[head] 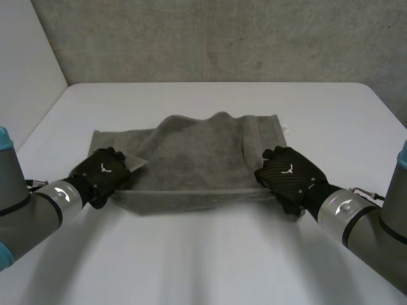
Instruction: Fold the towel.
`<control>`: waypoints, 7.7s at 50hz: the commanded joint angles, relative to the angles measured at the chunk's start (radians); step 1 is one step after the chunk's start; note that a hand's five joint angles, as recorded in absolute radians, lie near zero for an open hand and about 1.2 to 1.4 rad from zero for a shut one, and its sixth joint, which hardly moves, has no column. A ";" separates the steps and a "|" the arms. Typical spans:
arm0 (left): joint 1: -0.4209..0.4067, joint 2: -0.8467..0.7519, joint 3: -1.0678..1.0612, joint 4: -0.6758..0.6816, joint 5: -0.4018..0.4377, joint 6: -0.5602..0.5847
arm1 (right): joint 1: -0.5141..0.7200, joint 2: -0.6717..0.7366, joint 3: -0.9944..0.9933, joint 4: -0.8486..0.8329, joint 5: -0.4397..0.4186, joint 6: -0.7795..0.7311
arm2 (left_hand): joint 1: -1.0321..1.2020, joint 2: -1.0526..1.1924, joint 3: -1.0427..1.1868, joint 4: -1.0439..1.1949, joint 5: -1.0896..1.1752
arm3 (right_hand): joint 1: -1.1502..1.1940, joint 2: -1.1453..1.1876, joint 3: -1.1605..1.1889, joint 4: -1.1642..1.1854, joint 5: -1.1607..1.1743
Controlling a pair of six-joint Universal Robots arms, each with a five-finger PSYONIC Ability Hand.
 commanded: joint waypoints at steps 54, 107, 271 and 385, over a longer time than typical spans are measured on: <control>0.187 0.397 -0.151 -0.080 0.086 -0.314 | -0.155 -0.208 -0.065 0.245 0.061 0.024 | 0.116 0.056 -0.057 -0.066 0.069 | 0.083 0.111 -0.052 -0.076 0.059; 0.028 -0.188 0.515 0.272 0.042 -0.370 | -0.096 0.246 -0.599 -0.014 0.016 0.073 | 0.116 0.056 -0.057 -0.066 0.069 | 0.083 0.111 -0.052 -0.076 0.059; 0.009 -0.497 0.688 0.148 0.088 -0.302 | -0.184 0.457 -0.612 -0.018 0.125 -0.155 | 0.116 0.056 -0.057 -0.066 0.069 | 0.083 0.111 -0.052 -0.076 0.059; -0.014 0.007 0.077 0.271 -0.020 -0.386 | -0.365 0.246 -0.112 -0.085 0.074 0.013 | -1.049 -1.109 -0.057 -0.066 -1.096 | 0.083 0.111 -0.052 -0.076 0.059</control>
